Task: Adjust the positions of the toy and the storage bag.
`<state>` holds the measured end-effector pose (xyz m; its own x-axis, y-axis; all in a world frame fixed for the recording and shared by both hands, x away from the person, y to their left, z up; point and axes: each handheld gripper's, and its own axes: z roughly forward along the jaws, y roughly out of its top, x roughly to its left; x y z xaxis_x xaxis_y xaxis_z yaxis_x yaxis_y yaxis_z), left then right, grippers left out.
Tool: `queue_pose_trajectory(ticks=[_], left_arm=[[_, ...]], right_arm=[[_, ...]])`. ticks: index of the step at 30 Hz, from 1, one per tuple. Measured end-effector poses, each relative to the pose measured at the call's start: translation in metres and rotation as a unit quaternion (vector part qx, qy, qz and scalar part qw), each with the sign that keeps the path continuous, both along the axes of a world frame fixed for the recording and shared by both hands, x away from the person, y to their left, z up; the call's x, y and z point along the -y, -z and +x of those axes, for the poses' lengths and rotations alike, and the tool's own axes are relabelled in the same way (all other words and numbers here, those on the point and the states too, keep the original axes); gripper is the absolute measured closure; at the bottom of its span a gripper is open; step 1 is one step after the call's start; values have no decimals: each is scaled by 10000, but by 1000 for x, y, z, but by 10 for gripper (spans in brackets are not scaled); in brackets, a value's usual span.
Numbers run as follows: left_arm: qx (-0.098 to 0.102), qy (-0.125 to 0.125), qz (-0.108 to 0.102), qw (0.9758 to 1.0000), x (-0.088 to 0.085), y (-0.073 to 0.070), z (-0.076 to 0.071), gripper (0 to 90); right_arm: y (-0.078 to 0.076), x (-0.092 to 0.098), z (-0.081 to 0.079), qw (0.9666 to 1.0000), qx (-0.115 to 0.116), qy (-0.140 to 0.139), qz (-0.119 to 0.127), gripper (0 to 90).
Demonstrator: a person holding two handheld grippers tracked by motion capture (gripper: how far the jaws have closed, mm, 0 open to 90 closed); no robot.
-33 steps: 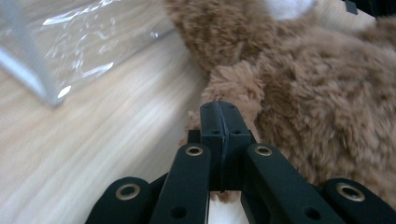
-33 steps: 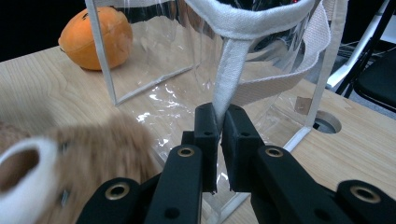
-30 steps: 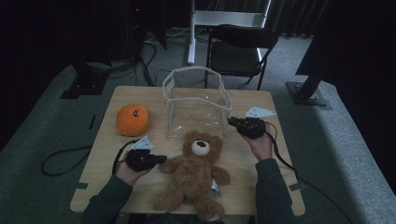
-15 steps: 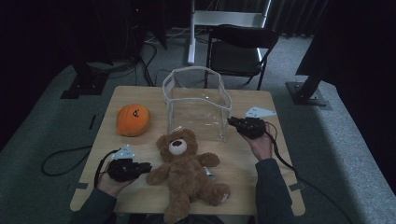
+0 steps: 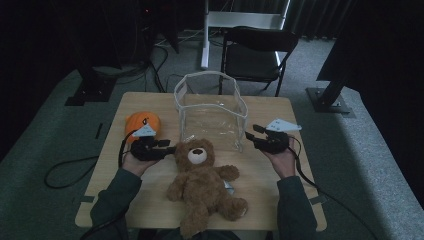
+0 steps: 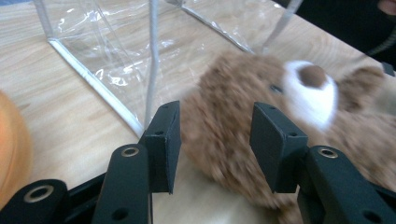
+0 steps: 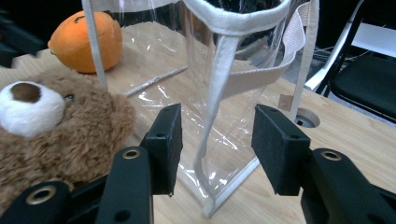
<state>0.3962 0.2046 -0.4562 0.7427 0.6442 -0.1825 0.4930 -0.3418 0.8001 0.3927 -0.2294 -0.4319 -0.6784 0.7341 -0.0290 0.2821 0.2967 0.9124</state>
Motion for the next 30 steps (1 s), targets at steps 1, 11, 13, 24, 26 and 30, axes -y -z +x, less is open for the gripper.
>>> queue_pose_trajectory(ticks=[1, 11, 13, 24, 26, 30], left_arm=[[-64, -1, -1, 10000, 2, 2, 5, 538], [-525, 99, 138, 9985, 13, 21, 22, 606], [-489, 146, 173, 9985, 16, 22, 21, 697], [-244, 54, 525, 9983, 15, 21, 8, 857], [-242, -16, 556, 9982, 10, 21, 4, 857], [-268, -142, 544, 9981, 1, 24, -6, 857]], right_arm=[[0, 1, -3, 10000, 7, -2, -5, 509], [14, -2, -35, 9994, -189, -289, -36, 457], [17, -5, -43, 9992, -184, -347, -92, 446], [39, -30, -66, 9942, -564, -882, -248, 406], [41, -32, -67, 9935, -605, -943, -215, 405], [44, -36, -68, 9913, -699, -1096, -197, 397]])
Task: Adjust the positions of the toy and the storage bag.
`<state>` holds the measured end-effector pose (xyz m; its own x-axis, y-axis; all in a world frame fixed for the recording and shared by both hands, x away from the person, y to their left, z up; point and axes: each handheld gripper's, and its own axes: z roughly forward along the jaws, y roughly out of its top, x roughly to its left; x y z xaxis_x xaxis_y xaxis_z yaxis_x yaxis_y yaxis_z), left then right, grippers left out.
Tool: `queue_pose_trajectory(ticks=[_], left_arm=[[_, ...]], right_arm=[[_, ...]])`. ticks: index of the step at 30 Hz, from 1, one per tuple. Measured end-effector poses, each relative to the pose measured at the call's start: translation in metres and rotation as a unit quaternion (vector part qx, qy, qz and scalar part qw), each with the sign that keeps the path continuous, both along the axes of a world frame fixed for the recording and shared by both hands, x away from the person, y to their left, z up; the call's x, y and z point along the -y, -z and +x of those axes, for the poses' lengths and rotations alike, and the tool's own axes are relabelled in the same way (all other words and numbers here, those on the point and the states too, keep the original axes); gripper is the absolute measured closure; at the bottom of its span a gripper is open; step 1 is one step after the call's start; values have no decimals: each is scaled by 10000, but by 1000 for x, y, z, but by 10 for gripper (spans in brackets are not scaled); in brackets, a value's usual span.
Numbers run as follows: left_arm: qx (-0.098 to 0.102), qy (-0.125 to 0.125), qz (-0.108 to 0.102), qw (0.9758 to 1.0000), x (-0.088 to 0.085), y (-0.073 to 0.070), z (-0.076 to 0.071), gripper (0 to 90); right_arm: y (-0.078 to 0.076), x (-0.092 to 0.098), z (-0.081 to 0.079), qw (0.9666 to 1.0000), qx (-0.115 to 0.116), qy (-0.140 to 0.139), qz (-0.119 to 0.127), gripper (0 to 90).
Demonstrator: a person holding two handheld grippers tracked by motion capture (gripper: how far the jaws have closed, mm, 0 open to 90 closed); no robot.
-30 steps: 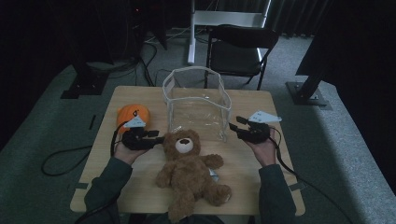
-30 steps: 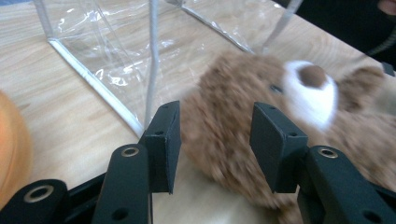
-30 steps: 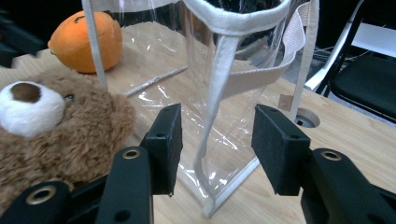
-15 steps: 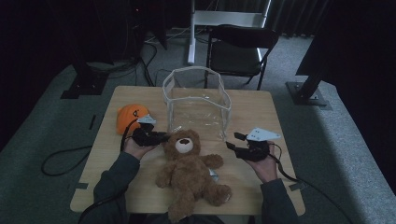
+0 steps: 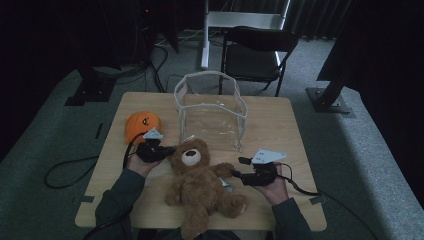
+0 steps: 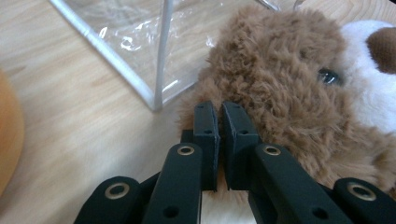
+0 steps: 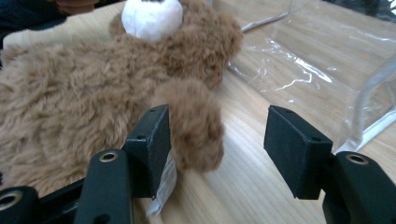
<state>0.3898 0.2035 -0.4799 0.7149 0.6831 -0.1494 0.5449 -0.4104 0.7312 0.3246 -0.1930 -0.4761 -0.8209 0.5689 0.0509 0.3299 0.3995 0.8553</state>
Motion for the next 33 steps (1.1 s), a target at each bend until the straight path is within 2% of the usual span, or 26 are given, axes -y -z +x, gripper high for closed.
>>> queue_pose_trajectory(ticks=[9, 16, 22, 27, 30, 33], left_arm=[[-47, -330, -13, 9994, -29, 3, -37, 854], [-11, -427, -3, 9991, -39, 5, -61, 851], [63, -397, 154, 9991, -32, 4, -80, 851], [15, -206, 228, 9995, -22, 4, -89, 852], [-57, -140, 187, 9997, -16, 4, -93, 852], [-176, 69, 97, 9998, -9, 6, -96, 851]], right_arm=[[2, -4, 1, 9999, 22, 31, -157, 394], [2, -3, -8, 9997, 30, -23, -236, 379], [-1, 1, -19, 9997, 81, -21, -249, 340], [0, 2, -26, 9993, 73, -118, -357, 323], [1, 2, -30, 9990, 60, -181, -416, 311], [3, 2, -31, 9987, 81, -138, -493, 306]])
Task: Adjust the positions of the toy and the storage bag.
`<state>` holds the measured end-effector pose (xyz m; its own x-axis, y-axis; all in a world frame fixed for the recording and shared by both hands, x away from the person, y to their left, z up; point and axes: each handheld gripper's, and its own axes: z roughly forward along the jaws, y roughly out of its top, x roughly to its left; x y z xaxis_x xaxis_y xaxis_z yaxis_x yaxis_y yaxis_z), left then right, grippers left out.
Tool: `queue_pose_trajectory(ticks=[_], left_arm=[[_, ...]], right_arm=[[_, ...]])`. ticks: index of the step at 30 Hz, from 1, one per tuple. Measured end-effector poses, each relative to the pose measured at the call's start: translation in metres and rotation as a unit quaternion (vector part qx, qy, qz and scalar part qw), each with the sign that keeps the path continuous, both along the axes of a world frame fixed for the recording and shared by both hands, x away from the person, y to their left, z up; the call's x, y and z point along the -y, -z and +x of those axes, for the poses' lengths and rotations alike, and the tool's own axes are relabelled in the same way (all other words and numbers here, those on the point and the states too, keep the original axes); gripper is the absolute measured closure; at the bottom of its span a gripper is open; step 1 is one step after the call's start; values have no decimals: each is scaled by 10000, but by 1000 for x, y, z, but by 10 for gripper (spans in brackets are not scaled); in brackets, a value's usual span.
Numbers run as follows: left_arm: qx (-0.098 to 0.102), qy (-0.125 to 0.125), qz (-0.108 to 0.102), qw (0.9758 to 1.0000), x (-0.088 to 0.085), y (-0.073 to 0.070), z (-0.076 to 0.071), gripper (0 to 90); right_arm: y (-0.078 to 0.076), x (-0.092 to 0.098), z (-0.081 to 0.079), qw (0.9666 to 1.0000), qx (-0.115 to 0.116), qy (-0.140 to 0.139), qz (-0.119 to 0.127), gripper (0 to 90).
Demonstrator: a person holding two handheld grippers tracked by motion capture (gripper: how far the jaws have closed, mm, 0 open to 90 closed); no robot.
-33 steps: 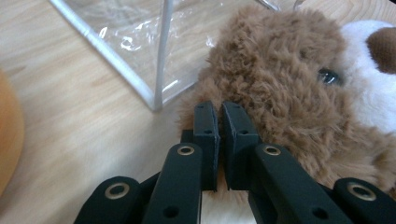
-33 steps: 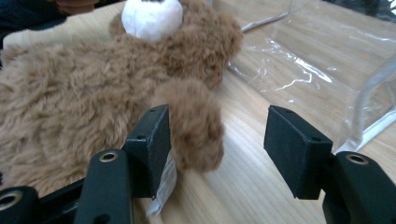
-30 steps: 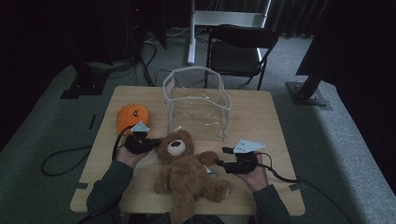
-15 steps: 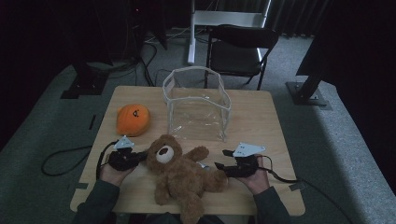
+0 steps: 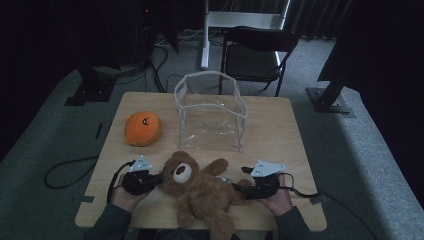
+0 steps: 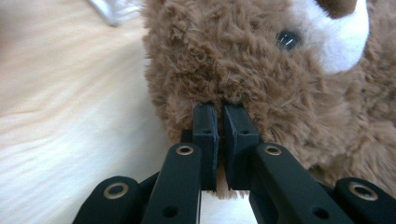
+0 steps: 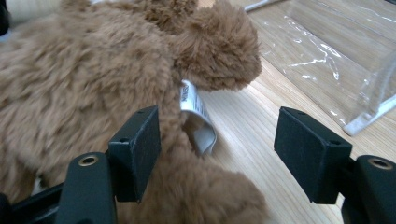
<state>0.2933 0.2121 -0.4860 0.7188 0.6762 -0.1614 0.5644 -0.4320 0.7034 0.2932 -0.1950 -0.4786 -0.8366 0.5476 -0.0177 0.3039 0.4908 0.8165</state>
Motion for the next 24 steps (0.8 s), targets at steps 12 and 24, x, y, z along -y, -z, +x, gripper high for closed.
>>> queue_pose_trajectory(ticks=[12, 24], left_arm=[[-115, 479, -374, 9981, 12, -5, -7, 740], [510, 39, -557, 9971, 6, -28, 25, 568]], right_arm=[[-5, 5, 10, 9995, 188, 244, 50, 308], [-17, 14, 30, 9969, 399, 627, 250, 417]])
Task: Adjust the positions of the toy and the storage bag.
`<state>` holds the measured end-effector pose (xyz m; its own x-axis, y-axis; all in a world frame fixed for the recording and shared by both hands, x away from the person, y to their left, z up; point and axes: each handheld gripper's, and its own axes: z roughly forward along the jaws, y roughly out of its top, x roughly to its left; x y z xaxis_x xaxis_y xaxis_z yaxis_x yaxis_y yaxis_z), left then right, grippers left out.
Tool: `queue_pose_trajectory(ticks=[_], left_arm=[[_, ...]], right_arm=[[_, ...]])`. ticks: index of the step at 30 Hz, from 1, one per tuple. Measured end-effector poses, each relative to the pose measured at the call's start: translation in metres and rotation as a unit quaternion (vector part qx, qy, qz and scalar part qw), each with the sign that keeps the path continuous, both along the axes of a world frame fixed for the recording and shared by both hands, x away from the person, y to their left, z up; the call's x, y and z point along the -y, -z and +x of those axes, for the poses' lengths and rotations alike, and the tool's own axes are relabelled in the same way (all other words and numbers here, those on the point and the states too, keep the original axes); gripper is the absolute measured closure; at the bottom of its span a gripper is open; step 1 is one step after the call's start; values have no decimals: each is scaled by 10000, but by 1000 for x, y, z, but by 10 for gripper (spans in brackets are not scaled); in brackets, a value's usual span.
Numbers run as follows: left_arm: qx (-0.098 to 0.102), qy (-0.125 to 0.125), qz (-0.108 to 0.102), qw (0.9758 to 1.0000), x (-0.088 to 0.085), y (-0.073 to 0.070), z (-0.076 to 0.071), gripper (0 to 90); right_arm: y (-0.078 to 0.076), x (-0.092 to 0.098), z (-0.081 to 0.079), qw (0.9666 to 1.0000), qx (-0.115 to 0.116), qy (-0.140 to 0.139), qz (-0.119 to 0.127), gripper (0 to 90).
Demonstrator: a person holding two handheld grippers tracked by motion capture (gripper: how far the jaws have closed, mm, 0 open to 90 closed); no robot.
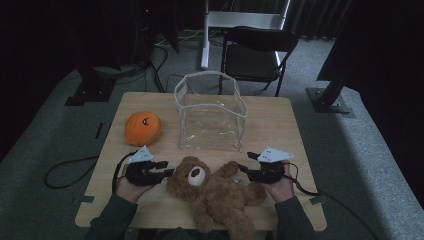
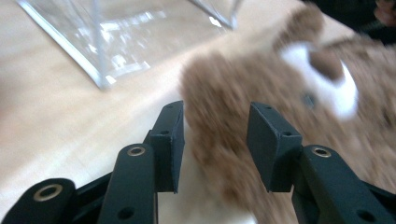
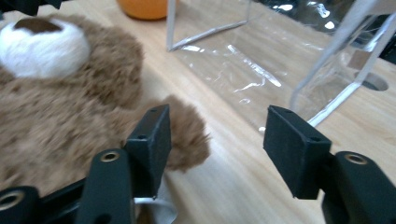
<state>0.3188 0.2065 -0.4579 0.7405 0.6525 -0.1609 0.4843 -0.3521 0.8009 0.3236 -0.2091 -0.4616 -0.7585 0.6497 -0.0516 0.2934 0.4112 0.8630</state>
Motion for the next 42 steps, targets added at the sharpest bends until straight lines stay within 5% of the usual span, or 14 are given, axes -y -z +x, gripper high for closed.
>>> queue_pose_trajectory(ticks=[9, 14, 20, 26, 34, 42], left_arm=[[579, -697, 48, 9959, 11, -10, 55, 536], [675, -811, 68, 9944, 18, -6, 82, 518], [548, -770, 214, 9953, 33, 7, 108, 511], [573, -777, 325, 9948, 48, 11, 120, 553], [555, -833, 373, 9943, 51, 11, 125, 860], [541, -753, 454, 9947, 50, 9, 122, 870]], right_arm=[[-6, 6, 34, 9993, -16, 309, 227, 505], [-9, 6, 51, 9987, -17, 430, 258, 528], [-10, 1, 77, 9980, -80, 596, 213, 566], [-10, -6, 94, 9970, -165, 695, 305, 650], [-7, -10, 95, 9975, -101, 653, 256, 833], [-9, -9, 91, 9981, -72, 581, 187, 840]])
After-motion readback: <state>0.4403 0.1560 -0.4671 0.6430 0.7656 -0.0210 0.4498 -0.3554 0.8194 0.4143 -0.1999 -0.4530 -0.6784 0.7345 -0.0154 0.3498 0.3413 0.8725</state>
